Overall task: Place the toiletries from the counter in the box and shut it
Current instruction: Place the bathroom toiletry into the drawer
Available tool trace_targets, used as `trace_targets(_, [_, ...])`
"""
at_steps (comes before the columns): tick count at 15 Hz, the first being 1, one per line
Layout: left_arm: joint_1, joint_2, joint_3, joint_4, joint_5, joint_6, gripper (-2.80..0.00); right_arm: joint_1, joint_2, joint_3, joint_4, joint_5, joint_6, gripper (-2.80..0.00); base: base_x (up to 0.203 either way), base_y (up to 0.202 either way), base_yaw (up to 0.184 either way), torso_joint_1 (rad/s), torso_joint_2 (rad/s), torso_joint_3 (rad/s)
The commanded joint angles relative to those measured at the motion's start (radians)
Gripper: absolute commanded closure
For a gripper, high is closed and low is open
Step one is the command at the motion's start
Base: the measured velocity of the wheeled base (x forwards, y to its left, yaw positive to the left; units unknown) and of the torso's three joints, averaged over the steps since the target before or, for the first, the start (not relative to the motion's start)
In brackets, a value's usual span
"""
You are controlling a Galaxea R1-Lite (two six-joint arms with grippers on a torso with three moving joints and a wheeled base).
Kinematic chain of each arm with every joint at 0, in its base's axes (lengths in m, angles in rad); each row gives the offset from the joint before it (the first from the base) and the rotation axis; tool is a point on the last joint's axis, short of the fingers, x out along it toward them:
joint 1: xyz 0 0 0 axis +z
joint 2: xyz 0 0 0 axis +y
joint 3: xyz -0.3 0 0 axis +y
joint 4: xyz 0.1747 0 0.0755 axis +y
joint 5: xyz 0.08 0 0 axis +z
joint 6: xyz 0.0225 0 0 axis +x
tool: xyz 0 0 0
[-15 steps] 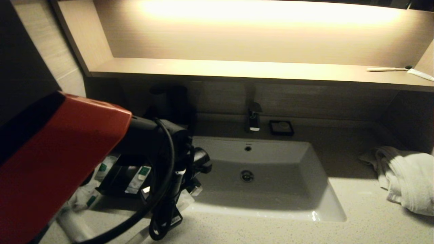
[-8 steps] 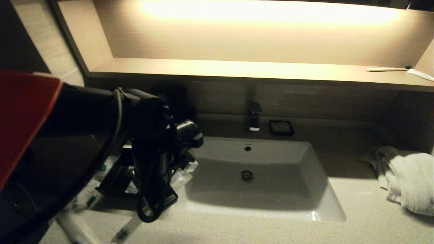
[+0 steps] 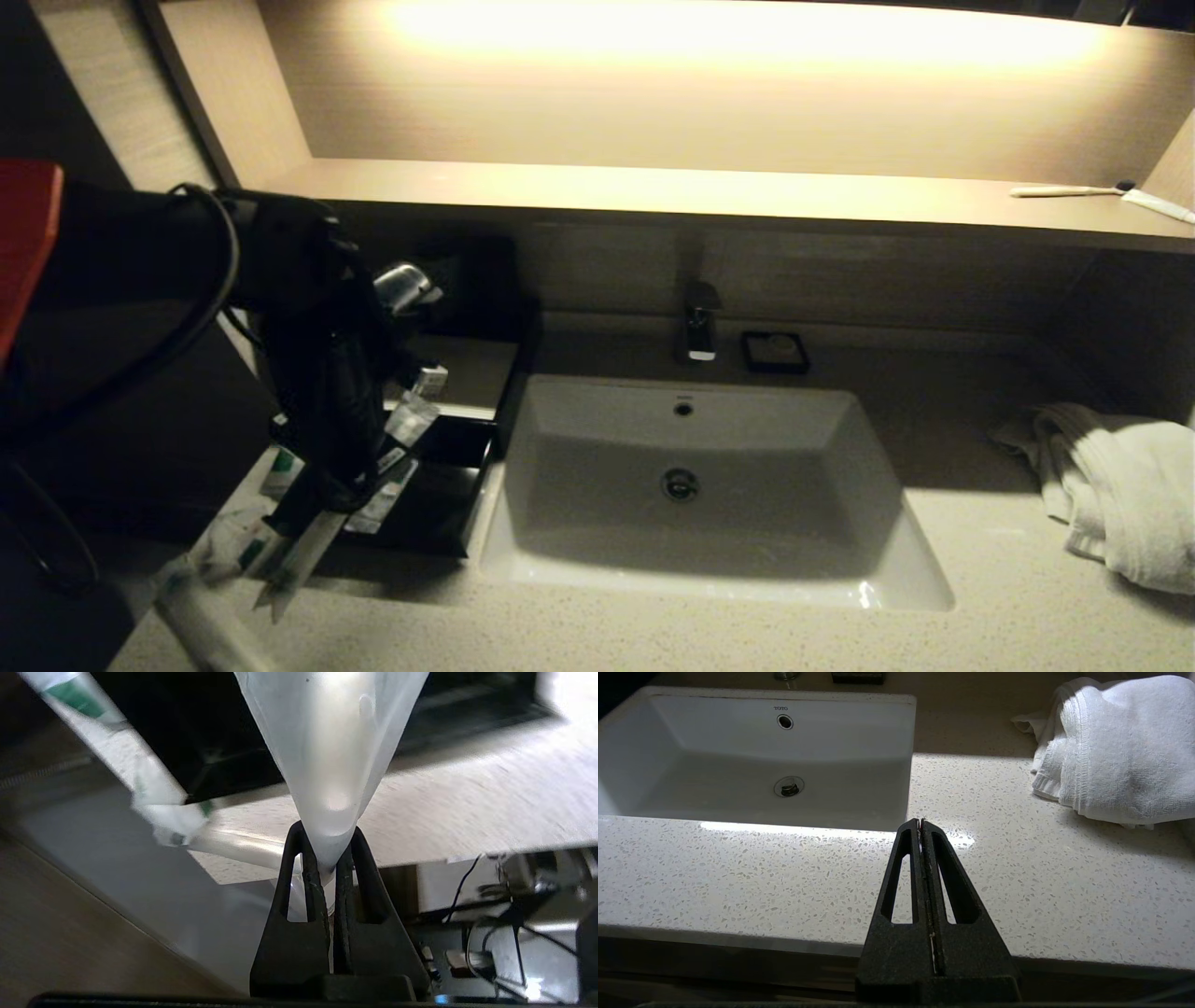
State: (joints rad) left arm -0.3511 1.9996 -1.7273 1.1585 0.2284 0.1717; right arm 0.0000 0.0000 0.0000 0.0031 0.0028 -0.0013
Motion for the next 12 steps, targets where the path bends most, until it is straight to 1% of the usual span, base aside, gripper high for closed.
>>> trace_targets(1, [0.05,0.054,-0.025,0.009,0.0,-0.003,0.0,0.0,0.0,0.0,0.0,0.0,0.0,0.0,0.0,0.0,0.0,0.0,0.0,0.0])
trace_targets(4, [0.061,0.077,-0.026,0.01,-0.006,-0.009,0.0,-0.002,0.0,0.0,0.0,0.0,0.0,0.0,0.0,0.0,0.0,0.0,0.0,0.0])
trace_targets(6, [0.06,0.081,-0.027,0.038,-0.006,-0.029,0.0,0.0,0.0,0.0,0.0,0.0,0.0,0.0,0.0,0.0,0.0,0.0,0.0,0.0])
trace_targets(8, [0.06,0.091,-0.031,0.058,-0.006,-0.031,0.0,0.0,0.0,0.0,0.0,0.0,0.0,0.0,0.0,0.0,0.0,0.0,0.0,0.0])
trace_targets(11, [0.06,0.13,-0.091,0.105,-0.009,-0.032,0.0,0.0,0.0,0.0,0.0,0.0,0.0,0.0,0.0,0.0,0.0,0.0,0.0,0.0])
trace_targets(12, [0.06,0.142,-0.124,0.146,-0.015,-0.032,0.0,0.0,0.0,0.0,0.0,0.0,0.0,0.0,0.0,0.0,0.0,0.0,0.0,0.0])
